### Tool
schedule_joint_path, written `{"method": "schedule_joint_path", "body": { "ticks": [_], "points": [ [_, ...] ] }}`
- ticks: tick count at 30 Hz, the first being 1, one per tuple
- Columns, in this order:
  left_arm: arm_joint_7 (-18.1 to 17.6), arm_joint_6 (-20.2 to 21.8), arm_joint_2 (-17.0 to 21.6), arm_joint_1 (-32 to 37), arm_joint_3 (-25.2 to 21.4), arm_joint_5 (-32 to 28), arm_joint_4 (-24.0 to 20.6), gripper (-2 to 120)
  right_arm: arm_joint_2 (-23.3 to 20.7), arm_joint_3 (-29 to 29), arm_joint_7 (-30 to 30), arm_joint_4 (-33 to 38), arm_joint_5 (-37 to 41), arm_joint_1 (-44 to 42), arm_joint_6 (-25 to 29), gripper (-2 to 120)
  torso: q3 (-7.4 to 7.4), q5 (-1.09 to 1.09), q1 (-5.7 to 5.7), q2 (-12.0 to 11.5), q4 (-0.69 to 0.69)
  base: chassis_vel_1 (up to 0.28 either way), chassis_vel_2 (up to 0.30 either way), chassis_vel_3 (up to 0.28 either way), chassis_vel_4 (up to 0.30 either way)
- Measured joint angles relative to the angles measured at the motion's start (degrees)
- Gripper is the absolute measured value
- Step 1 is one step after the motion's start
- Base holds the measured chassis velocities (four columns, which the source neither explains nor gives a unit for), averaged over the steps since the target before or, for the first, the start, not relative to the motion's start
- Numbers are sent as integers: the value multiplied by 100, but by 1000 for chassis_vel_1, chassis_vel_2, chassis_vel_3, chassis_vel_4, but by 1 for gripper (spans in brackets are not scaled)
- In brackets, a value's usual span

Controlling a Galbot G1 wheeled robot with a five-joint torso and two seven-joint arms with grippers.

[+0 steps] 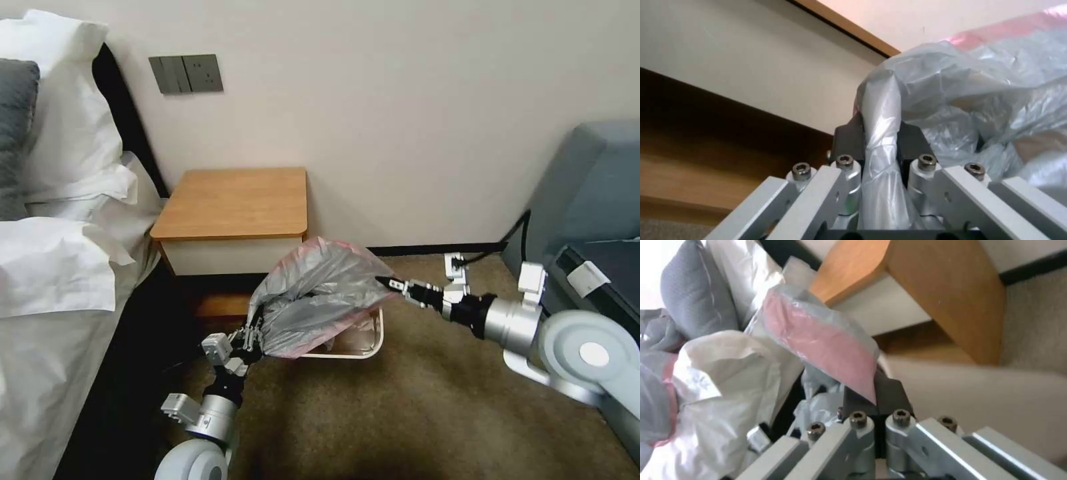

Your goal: Pick up the garbage bag from the table and place it over the trash can.

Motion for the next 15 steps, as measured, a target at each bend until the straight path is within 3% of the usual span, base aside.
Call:
{"method": "schedule_joint_path", "body": {
  "ticks": [10, 15],
  "points": [
    [-25, 53, -4, -40, 2, -49, 8, 9, 367, 589, 97, 396, 105, -1065, -24, 0, 0, 0, 0, 0, 1, 0, 0, 0, 0],
    [-27, 55, 3, -34, -9, -105, -13, 9, 786, 675, 97, 492, 3, -1463, -58, 0, 0, 0, 0, 0, 1, 0, 0, 0, 0]
  ]
}}
